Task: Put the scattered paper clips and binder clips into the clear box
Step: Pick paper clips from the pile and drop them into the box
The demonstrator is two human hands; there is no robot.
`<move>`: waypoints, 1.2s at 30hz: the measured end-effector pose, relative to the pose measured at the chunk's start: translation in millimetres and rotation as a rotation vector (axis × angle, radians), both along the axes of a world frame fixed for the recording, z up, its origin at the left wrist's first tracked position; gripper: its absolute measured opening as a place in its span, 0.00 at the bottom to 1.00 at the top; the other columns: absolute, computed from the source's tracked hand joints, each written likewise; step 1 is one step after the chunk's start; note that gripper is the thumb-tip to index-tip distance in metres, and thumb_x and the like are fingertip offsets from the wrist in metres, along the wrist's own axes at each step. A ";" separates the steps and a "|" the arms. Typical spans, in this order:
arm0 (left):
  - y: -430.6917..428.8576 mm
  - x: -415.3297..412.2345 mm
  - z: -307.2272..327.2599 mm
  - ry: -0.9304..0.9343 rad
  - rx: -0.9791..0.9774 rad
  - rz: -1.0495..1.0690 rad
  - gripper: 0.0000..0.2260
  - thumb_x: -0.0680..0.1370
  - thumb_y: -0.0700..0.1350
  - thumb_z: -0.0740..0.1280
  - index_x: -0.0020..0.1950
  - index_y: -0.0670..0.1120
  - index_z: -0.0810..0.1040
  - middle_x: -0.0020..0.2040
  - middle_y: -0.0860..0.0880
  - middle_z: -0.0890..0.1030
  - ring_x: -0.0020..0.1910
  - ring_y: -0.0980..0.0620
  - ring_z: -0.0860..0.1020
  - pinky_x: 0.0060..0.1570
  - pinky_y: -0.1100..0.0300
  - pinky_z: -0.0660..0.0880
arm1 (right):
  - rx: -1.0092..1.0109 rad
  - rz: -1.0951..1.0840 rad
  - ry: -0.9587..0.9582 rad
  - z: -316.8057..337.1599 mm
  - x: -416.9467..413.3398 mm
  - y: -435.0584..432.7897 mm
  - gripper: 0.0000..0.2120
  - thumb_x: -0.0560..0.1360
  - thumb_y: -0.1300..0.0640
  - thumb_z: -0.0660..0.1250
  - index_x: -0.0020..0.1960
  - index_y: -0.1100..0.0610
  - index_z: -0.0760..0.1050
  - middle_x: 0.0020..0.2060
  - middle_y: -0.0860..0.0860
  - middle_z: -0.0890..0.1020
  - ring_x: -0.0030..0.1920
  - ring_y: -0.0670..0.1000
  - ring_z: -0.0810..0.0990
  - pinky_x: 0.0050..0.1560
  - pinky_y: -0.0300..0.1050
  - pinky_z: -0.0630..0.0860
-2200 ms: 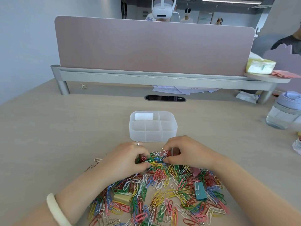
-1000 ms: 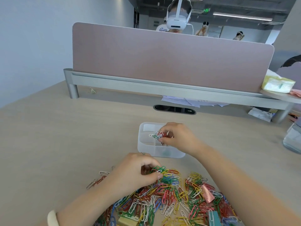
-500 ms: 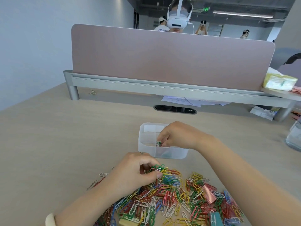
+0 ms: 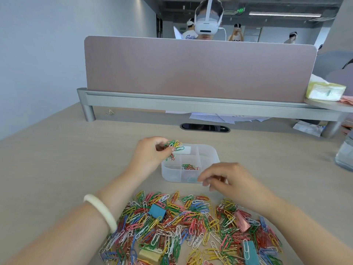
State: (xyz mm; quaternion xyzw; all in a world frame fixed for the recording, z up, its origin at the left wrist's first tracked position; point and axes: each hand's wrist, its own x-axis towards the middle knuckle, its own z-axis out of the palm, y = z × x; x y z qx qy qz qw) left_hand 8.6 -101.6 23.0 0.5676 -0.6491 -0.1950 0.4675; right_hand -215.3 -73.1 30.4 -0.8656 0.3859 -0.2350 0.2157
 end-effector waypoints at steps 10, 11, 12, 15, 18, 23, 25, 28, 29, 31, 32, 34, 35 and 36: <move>-17.2 -5.1 3.2 -0.861 0.116 -0.089 0.05 0.71 0.42 0.67 0.41 0.41 0.79 0.41 0.43 0.80 0.42 0.44 0.75 0.37 0.57 0.67 | -0.016 0.053 0.120 -15.0 -1.9 5.5 0.08 0.74 0.58 0.65 0.51 0.51 0.80 0.47 0.45 0.83 0.42 0.39 0.78 0.46 0.32 0.74; -18.7 -7.5 5.6 -0.910 0.165 -0.104 0.04 0.71 0.41 0.66 0.41 0.41 0.79 0.41 0.44 0.80 0.42 0.44 0.75 0.37 0.57 0.67 | -0.008 0.055 0.129 -15.6 -2.3 5.2 0.08 0.74 0.58 0.65 0.51 0.51 0.80 0.47 0.46 0.83 0.43 0.41 0.79 0.46 0.33 0.74; -20.1 -9.9 8.2 -0.947 0.211 -0.131 0.03 0.71 0.41 0.66 0.41 0.42 0.79 0.40 0.44 0.79 0.42 0.44 0.75 0.38 0.58 0.68 | 0.000 0.056 0.136 -16.4 -2.8 5.0 0.08 0.74 0.58 0.65 0.51 0.51 0.80 0.47 0.46 0.83 0.43 0.42 0.79 0.46 0.34 0.74; -23.5 -14.1 16.1 -0.943 0.338 -0.234 0.06 0.73 0.41 0.66 0.45 0.41 0.81 0.43 0.44 0.81 0.44 0.46 0.77 0.44 0.57 0.73 | 0.008 0.057 0.145 -17.9 -4.1 4.9 0.08 0.74 0.58 0.65 0.50 0.50 0.81 0.47 0.46 0.83 0.43 0.43 0.80 0.45 0.32 0.74; -21.7 -10.9 20.9 -0.826 0.380 -0.269 0.09 0.73 0.42 0.67 0.52 0.43 0.80 0.51 0.48 0.82 0.50 0.50 0.78 0.49 0.61 0.72 | 0.036 0.063 0.163 -17.4 -4.6 3.7 0.09 0.73 0.57 0.67 0.52 0.50 0.80 0.49 0.46 0.83 0.42 0.40 0.78 0.44 0.26 0.71; 11.6 -2.6 24.8 -0.694 0.139 -0.185 0.07 0.74 0.44 0.66 0.49 0.47 0.81 0.46 0.52 0.82 0.42 0.57 0.77 0.45 0.61 0.72 | 0.116 0.095 0.236 -15.9 -5.8 5.7 0.27 0.66 0.45 0.72 0.63 0.48 0.72 0.58 0.44 0.76 0.53 0.38 0.71 0.50 0.23 0.64; 36.8 0.9 19.4 -0.569 0.030 -0.196 0.06 0.73 0.46 0.67 0.47 0.49 0.82 0.41 0.57 0.80 0.40 0.60 0.76 0.41 0.69 0.69 | 0.137 0.126 0.318 -16.3 -4.8 10.0 0.37 0.64 0.42 0.73 0.69 0.48 0.64 0.63 0.44 0.71 0.61 0.41 0.65 0.58 0.28 0.61; 69.5 7.1 0.6 -0.524 0.154 -0.335 0.17 0.67 0.62 0.67 0.50 0.54 0.80 0.46 0.60 0.78 0.47 0.64 0.74 0.44 0.75 0.66 | 0.083 0.148 0.414 -22.4 0.5 15.9 0.45 0.62 0.38 0.73 0.72 0.49 0.57 0.65 0.44 0.63 0.65 0.44 0.58 0.65 0.34 0.56; 76.0 9.0 -7.3 -0.552 0.193 -0.375 0.23 0.64 0.67 0.65 0.52 0.56 0.79 0.49 0.61 0.76 0.50 0.64 0.72 0.49 0.74 0.66 | 0.064 0.147 0.423 -25.1 2.8 16.6 0.47 0.61 0.36 0.72 0.73 0.49 0.56 0.64 0.44 0.62 0.65 0.44 0.58 0.66 0.35 0.57; 84.3 9.8 -19.5 -0.606 0.200 -0.399 0.30 0.59 0.73 0.61 0.56 0.60 0.76 0.54 0.63 0.74 0.54 0.65 0.68 0.55 0.74 0.62 | 0.063 0.151 0.417 -28.2 6.0 17.8 0.46 0.61 0.35 0.71 0.73 0.48 0.56 0.61 0.44 0.62 0.63 0.44 0.59 0.67 0.37 0.58; 86.3 8.3 -23.0 -0.632 0.184 -0.390 0.32 0.58 0.74 0.61 0.58 0.61 0.75 0.54 0.63 0.72 0.55 0.64 0.66 0.55 0.74 0.61 | 0.074 0.155 0.401 -28.7 7.1 18.2 0.44 0.62 0.36 0.71 0.72 0.47 0.57 0.60 0.44 0.63 0.62 0.43 0.60 0.66 0.37 0.59; 89.2 3.5 -27.6 -0.701 0.132 -0.362 0.35 0.57 0.74 0.61 0.61 0.60 0.72 0.56 0.63 0.71 0.56 0.63 0.64 0.58 0.69 0.61 | 0.104 0.158 0.341 -27.8 8.7 19.5 0.38 0.64 0.39 0.71 0.70 0.44 0.62 0.56 0.43 0.66 0.59 0.42 0.64 0.63 0.36 0.63; 89.5 1.4 -30.3 -0.736 0.109 -0.346 0.37 0.58 0.75 0.60 0.63 0.59 0.71 0.56 0.62 0.70 0.56 0.62 0.64 0.59 0.65 0.62 | 0.113 0.158 0.310 -27.0 9.4 20.2 0.34 0.65 0.40 0.71 0.68 0.43 0.64 0.54 0.43 0.67 0.55 0.40 0.66 0.60 0.35 0.64; 89.7 -0.5 -31.9 -0.758 0.091 -0.333 0.38 0.58 0.75 0.58 0.64 0.58 0.70 0.57 0.61 0.70 0.57 0.61 0.64 0.59 0.62 0.63 | 0.115 0.158 0.286 -26.0 10.3 21.0 0.31 0.66 0.42 0.71 0.66 0.43 0.67 0.51 0.42 0.68 0.51 0.37 0.68 0.56 0.34 0.66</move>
